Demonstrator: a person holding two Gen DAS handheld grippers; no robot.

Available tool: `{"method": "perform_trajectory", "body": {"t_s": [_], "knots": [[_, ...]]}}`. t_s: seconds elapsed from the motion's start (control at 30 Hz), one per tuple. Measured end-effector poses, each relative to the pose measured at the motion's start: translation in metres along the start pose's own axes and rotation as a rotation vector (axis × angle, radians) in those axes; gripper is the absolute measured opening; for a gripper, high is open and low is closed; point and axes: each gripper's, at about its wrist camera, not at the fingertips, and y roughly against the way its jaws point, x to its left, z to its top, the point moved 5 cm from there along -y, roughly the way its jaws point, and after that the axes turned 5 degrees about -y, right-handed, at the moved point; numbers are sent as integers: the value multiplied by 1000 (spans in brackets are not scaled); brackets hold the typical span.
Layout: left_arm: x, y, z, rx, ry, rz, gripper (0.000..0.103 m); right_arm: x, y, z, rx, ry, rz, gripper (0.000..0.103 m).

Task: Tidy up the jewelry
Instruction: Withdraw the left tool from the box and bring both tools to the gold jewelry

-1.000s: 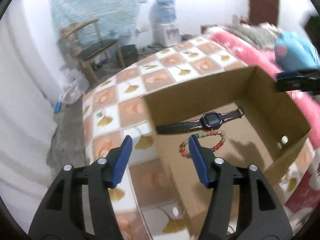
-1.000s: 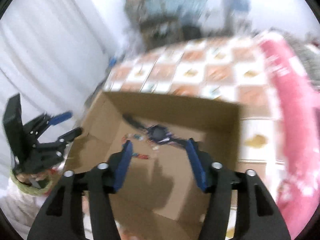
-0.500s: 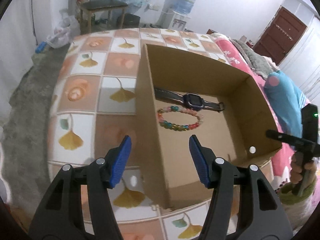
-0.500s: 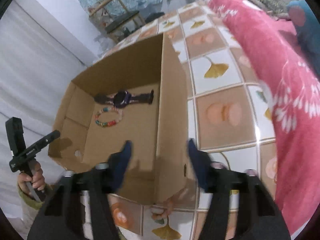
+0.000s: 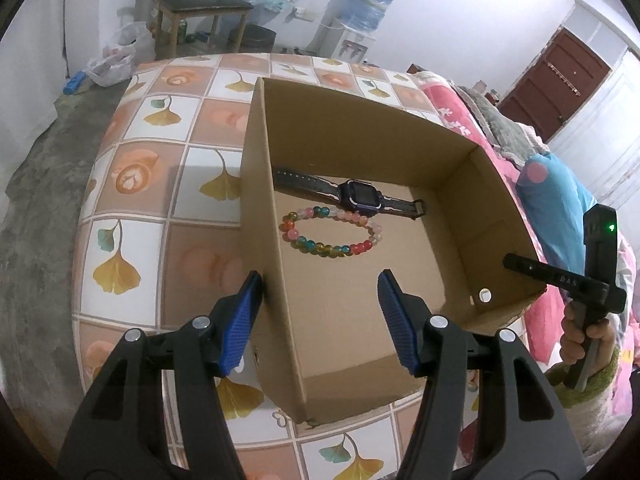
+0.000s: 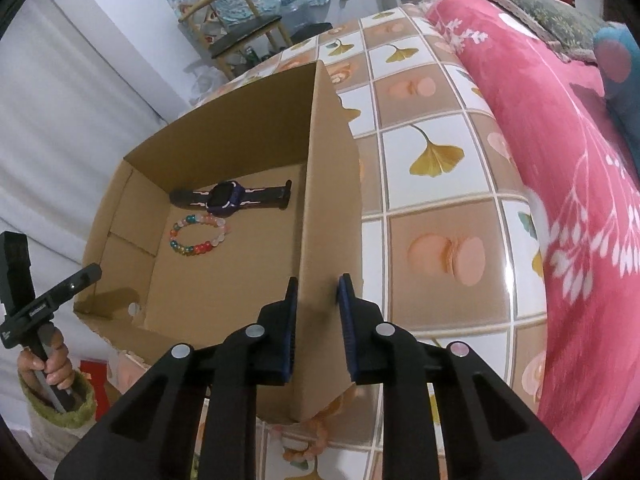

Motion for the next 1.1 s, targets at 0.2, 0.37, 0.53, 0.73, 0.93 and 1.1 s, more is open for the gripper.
{"method": "perform_trajectory", "body": {"t_s": [0.2, 0.37, 0.53, 0.73, 0.93, 1.1], "knots": [[-1, 1, -2, 0, -7, 16, 56, 1, -1, 1, -2, -5, -3, 20], [-3, 3, -4, -6, -13, 36, 58, -2, 5, 1, -2, -42, 14, 21], [4, 34, -11, -113, 0, 98, 64, 1, 43, -6, -125, -15, -39, 47], [10, 71, -45, -177, -15, 113, 76, 12, 73, -52, -168, 47, -52, 54], [6, 51, -107, -29, -34, 127, 82, 44, 43, -116, -22, 105, 20, 54], [5, 17, -140, 66, -44, 190, 82, 73, 4, -146, 65, 226, -81, 54]]}}
